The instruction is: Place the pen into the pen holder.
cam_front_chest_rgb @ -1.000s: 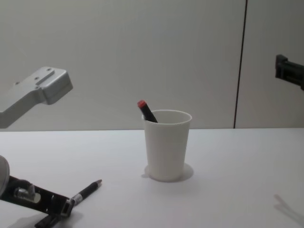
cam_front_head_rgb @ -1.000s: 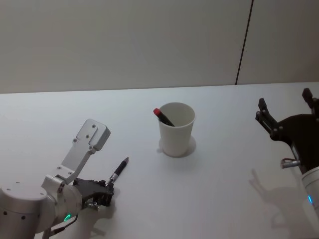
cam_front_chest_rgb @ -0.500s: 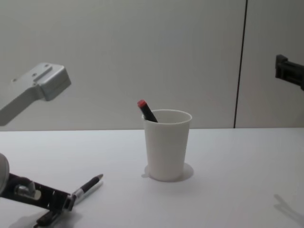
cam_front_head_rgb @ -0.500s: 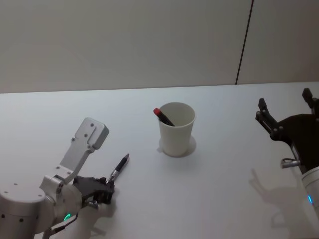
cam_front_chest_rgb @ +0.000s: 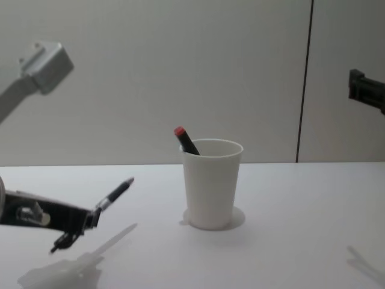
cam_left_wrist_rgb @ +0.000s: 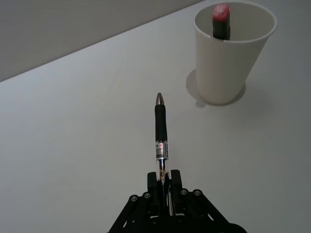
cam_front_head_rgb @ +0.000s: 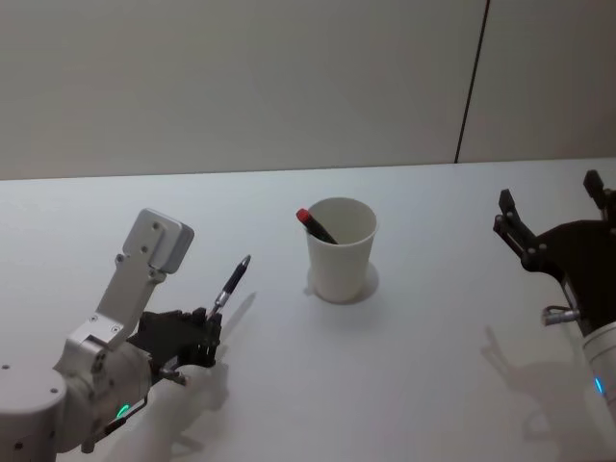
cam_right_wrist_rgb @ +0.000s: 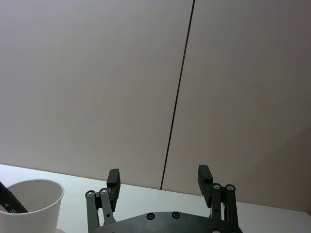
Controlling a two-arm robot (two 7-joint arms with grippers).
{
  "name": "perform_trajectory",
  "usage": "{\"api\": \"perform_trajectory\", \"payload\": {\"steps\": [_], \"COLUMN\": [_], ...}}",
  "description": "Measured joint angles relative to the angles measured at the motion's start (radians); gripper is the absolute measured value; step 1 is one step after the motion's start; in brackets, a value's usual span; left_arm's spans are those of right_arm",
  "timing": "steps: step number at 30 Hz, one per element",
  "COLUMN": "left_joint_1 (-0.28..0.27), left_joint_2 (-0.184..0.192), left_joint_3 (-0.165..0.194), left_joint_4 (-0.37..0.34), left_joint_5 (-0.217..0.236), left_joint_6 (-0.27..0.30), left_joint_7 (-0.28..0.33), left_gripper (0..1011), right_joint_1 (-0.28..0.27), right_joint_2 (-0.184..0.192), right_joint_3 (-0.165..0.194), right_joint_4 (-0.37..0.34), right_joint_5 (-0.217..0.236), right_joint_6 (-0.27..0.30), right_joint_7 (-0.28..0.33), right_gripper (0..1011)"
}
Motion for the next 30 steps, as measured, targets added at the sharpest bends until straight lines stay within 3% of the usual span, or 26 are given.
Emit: {"api": "perform_trajectory", "payload": {"steps": [18, 23, 30], "left_joint_1": [0.049, 0.052, 0.045], "left_joint_2": [0.010, -0.001, -0.024], "left_joint_3": [-0.026, -0.027, -0.022], "left_joint_4": [-0.025, -0.013, 0.018], "left_joint_5": [-0.030, -0.033, -0.031], "left_joint_6": [-0.307, -0.429, -0.554], "left_joint_7": [0.005, -0.011, -0.043], "left_gripper": [170, 170, 170], "right_joint_1": [0.000, 0.000, 0.000], "right_joint_2": [0.000, 0.000, 0.000], "right_joint_3": [0.000, 0.000, 0.000], "right_joint_4": [0.000, 0.000, 0.000], "right_joint_5": [0.000, 0.000, 0.000], "right_joint_6": [0.000, 0.000, 0.000], "right_joint_7": [0.000, 0.000, 0.000], "right_gripper": [1001, 1002, 1002]}}
